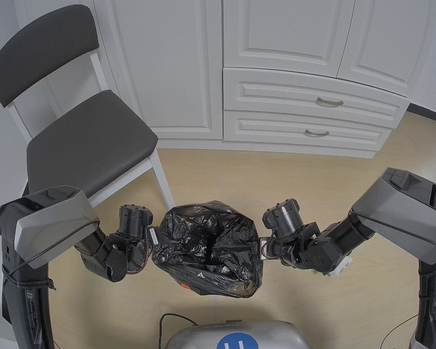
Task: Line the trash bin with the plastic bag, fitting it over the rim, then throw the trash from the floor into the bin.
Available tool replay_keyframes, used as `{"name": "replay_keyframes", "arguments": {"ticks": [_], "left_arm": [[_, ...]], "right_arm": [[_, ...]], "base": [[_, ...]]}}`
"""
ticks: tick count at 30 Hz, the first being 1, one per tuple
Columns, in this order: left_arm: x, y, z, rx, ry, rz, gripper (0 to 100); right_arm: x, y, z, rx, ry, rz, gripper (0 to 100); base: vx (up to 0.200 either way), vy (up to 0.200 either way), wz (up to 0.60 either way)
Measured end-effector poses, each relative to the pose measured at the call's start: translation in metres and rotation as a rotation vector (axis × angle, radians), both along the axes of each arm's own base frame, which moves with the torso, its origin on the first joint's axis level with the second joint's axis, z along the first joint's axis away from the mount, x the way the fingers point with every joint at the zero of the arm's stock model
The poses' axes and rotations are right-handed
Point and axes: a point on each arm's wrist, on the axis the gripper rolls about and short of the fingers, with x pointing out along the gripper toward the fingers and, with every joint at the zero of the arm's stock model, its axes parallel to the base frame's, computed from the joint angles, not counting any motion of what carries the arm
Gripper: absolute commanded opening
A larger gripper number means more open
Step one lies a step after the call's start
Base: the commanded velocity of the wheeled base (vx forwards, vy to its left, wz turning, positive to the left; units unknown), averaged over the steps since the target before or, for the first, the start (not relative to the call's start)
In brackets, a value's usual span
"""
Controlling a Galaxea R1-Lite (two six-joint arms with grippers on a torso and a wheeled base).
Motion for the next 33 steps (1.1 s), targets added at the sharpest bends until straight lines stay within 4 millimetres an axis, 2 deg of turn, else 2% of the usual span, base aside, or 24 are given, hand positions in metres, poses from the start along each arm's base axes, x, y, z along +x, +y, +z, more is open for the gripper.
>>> {"name": "replay_keyframes", "arguments": {"ticks": [14,22,29,33], "left_arm": [[0.007,0.001,-0.006,-0.016,-0.033,0.012,100],[0.007,-0.001,-0.010,-0.015,-0.032,0.006,100],[0.004,-0.004,-0.012,-0.013,-0.026,-0.004,100],[0.004,-0.004,-0.012,-0.011,-0.026,-0.002,100]], "right_arm": [[0.008,-0.003,-0.012,-0.013,0.016,-0.018,100],[0.019,-0.010,-0.026,-0.034,0.032,-0.038,100],[0.024,-0.017,-0.046,-0.088,0.081,-0.041,100],[0.024,-0.018,-0.046,-0.090,0.087,-0.042,100]], "base": [[0.000,0.000,0.00],[0.000,0.000,0.00],[0.000,0.000,0.00],[0.000,0.000,0.00]]}}
